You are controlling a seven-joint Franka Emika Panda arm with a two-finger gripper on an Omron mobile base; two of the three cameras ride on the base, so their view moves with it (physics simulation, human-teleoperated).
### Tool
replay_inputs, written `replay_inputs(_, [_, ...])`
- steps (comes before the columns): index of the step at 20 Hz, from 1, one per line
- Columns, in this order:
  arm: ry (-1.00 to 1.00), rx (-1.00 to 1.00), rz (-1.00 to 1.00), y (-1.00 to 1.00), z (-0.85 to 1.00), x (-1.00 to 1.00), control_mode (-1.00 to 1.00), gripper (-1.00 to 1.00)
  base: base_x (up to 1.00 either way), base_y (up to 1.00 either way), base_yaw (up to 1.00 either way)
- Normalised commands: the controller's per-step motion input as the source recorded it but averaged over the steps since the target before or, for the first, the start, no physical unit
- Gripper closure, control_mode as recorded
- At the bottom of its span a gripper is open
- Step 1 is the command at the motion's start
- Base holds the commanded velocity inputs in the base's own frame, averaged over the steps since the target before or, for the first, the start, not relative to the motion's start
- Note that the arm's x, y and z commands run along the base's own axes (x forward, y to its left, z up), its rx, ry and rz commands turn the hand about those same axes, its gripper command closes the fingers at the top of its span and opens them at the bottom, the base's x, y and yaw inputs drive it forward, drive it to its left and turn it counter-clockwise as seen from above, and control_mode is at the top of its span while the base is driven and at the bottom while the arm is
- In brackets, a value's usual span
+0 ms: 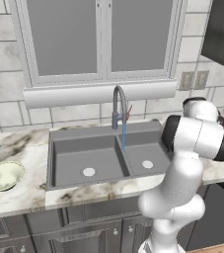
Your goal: Rinse each bowl for a few seconds and place them down in the sink or on the counter.
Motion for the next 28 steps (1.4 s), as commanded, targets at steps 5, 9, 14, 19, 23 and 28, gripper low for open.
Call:
replay_inputs(5, [0.0, -0.14, 0.24, 0.42, 0.39, -0.26, -1.0, 1.0, 0.0, 0.0, 0.0])
replay_inputs(9, [0.04, -0.11, 0.25, 0.32, 0.4, -0.09, -1.0, 1.0, 0.0, 0.0, 0.0])
replay_inputs(14, [0.12, -0.08, 0.22, 0.17, 0.44, 0.01, -1.0, 1.0, 0.0, 0.0, 0.0])
replay_inputs(19, [0.21, -0.07, 0.2, 0.13, 0.45, 0.06, -1.0, 1.0, 0.0, 0.0, 0.0])
replay_inputs(23, [0.28, -0.09, 0.18, 0.1, 0.55, 0.12, -1.0, 1.0, 0.0, 0.0, 0.0])
replay_inputs(28, [0.27, -0.07, 0.19, 0.01, 0.71, 0.02, -1.0, 1.0, 0.0, 0.0, 0.0])
